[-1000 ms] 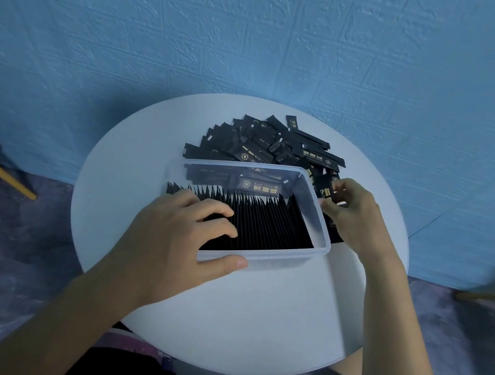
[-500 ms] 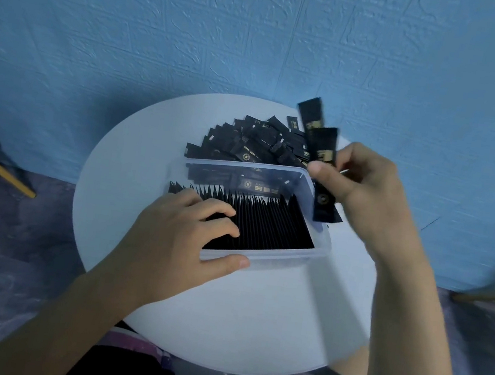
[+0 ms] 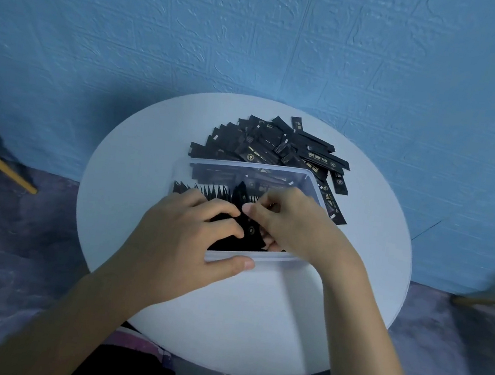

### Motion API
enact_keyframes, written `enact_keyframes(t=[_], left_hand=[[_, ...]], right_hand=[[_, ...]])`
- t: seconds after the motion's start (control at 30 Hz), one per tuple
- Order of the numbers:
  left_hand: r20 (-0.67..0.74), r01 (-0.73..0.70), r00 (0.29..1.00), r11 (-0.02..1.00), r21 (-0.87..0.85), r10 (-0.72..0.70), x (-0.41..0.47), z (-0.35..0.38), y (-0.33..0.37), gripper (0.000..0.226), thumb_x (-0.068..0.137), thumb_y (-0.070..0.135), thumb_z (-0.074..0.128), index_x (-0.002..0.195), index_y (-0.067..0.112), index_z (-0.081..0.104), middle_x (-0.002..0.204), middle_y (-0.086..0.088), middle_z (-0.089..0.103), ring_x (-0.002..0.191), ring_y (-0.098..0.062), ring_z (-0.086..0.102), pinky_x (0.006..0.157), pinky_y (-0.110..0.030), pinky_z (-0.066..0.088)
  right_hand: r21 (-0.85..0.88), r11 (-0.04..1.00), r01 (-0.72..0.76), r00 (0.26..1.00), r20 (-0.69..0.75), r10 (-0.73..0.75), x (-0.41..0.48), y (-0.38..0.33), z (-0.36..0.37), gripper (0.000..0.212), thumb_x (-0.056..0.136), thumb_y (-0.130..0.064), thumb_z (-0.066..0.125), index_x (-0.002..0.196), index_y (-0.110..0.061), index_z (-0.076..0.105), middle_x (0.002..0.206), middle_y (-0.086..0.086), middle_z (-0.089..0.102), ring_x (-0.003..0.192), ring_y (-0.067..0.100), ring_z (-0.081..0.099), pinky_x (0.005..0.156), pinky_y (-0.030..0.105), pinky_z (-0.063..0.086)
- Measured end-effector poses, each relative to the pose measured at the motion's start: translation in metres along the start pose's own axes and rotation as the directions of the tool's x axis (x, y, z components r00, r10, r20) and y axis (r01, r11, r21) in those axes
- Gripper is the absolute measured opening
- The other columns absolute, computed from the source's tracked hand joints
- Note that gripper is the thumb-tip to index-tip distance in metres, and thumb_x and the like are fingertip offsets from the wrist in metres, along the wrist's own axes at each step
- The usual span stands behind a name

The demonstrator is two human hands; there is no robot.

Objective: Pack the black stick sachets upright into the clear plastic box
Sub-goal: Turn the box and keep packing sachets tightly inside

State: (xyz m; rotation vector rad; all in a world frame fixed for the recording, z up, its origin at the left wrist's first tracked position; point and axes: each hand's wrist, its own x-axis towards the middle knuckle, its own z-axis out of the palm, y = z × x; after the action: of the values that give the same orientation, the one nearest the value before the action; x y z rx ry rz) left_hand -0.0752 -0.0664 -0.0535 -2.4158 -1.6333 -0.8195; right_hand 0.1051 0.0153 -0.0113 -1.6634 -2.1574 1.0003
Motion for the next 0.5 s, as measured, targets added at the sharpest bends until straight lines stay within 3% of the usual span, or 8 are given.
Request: enact_keyframes(t=[0.13,0.3,0.5], left_hand=[[0.005,0.015,1.0,1.0,-0.015,-0.015,-0.0001,-0.0011,0.0001,0.044,0.087,0.07,0.05,0.097,0.036,0.075,0.119,0.015,0.064,0.09,-0.013,0.054,0.072,-0.03,0.043],[-0.006,0.012,1.0,1.0,-0.009,-0.013,-0.001,-0.0004,-0.0008,0.046,0.087,0.071,0.05,0.098,0.035,0.076,0.112,0.016,0.066,0.091,-0.013,0.056,0.072,-0.029,0.045],[-0.008,0.005,1.0,1.0,0.011,-0.005,-0.0005,-0.0006,-0.0004,0.047,0.087,0.071,0.05,0.105,0.035,0.074,0.11,0.017,0.067,0.091,-0.015,0.059,0.074,-0.032,0.048]], right_hand=[[0.184,0.982,-0.03,0.993,0.118,0.008,0.0032,0.0001,0.0004,0.007,0.095,-0.021,0.067,0.096,-0.015,0.063,0.064,0.002,0.069,0.055,0.016,0.068,0.063,0.028,0.059],[0.196,0.98,-0.045,0.991,0.135,0.018,0.0057,-0.0033,0.0011,0.006,0.098,-0.02,0.065,0.101,-0.016,0.061,0.063,0.003,0.069,0.054,0.016,0.069,0.058,0.026,0.058],[0.196,0.979,-0.055,0.986,0.163,0.022,0.0091,-0.0058,0.001,0.012,0.1,-0.017,0.061,0.112,-0.015,0.059,0.066,0.006,0.07,0.061,0.021,0.072,0.071,0.038,0.064]])
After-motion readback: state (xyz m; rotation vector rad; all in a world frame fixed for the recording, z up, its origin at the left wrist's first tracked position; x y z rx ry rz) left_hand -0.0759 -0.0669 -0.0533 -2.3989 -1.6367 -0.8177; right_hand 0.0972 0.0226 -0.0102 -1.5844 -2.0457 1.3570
